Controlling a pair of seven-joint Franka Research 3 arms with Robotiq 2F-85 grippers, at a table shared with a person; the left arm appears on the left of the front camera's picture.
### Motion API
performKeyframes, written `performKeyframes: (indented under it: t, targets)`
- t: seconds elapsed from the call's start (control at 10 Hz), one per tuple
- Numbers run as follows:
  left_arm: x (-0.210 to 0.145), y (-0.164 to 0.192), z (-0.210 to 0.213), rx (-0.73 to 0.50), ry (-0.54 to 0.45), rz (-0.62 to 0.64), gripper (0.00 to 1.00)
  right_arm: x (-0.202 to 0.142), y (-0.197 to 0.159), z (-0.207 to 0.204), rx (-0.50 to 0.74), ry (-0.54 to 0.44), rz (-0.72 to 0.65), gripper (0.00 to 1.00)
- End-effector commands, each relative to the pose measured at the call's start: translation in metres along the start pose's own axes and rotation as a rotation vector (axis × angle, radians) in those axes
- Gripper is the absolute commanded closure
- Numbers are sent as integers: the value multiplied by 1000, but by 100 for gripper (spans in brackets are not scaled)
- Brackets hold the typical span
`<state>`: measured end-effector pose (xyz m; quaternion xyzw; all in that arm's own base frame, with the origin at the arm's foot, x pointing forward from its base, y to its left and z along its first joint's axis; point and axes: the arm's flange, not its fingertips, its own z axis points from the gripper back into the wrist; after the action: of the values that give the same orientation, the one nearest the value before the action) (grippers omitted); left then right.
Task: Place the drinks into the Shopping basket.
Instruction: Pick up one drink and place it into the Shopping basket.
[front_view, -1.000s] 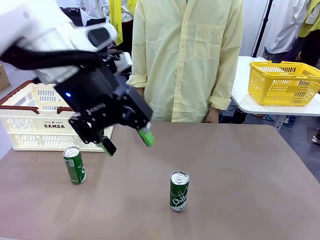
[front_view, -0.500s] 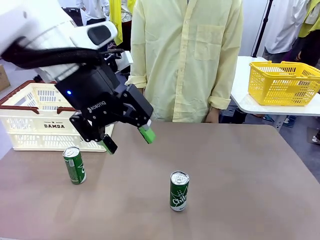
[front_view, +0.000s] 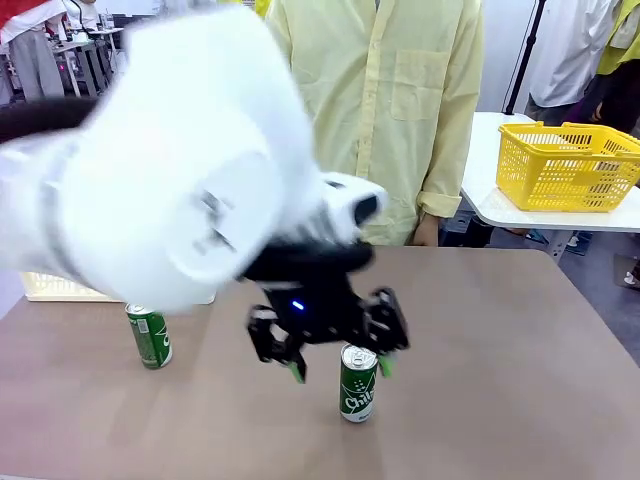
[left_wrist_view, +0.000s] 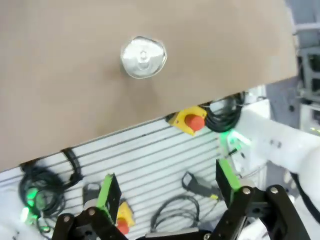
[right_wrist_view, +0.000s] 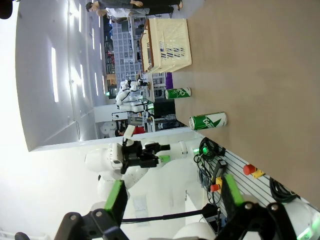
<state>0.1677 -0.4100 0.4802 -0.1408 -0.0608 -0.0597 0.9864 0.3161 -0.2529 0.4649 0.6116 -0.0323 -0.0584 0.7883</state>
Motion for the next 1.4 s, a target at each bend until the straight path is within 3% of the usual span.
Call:
performKeyframes:
  t: [0.0,0.6,1.3]
  targets:
    - [27,-21,-21,91,-43,64,0,-2,5,2,-9,10,-14,0]
    - [68,-27,-131,186,-103,5,0,-2,5,2,-9,10,-14,0]
    - [85,-22,-162,203,-85,-16,0,-2,5,2,-9,10,-14,0]
